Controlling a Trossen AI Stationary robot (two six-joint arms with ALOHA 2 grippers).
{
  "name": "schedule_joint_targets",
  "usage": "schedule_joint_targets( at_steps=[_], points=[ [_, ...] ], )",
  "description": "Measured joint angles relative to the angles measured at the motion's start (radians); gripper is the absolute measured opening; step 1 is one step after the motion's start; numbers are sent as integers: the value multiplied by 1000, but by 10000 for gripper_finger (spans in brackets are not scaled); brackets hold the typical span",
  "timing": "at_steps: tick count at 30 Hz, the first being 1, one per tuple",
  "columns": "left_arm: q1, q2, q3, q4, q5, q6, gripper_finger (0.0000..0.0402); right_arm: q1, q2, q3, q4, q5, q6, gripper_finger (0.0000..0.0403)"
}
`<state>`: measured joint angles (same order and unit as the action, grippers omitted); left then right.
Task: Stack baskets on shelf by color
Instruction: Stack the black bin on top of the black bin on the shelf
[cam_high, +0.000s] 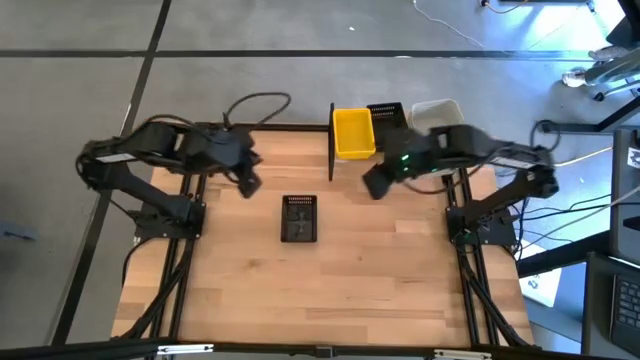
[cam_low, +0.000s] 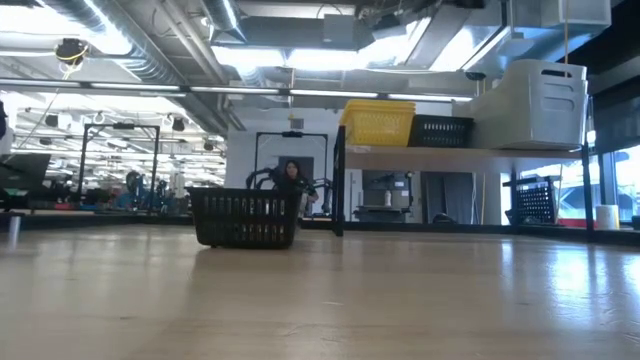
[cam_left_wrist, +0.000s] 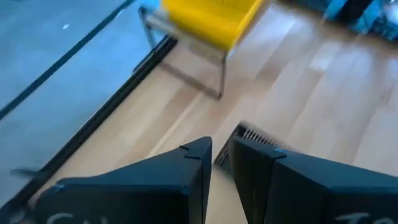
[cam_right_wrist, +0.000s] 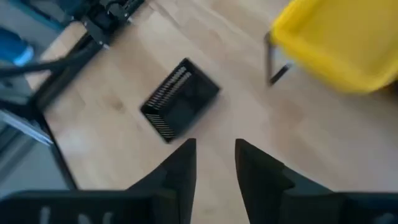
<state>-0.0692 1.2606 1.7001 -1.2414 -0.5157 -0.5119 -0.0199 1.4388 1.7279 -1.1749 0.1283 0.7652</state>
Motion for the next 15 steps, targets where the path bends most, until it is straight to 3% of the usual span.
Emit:
schedule_joint_targets(
  at_steps=[7, 15],
  points=[
    [0, -107, -4, -68, 2, 92, 49, 64, 171, 0, 84, 3, 350, 108],
    [-1, -166, -2, -71, 15, 201, 49, 91, 360, 0, 122, 2, 598, 108]
  ],
)
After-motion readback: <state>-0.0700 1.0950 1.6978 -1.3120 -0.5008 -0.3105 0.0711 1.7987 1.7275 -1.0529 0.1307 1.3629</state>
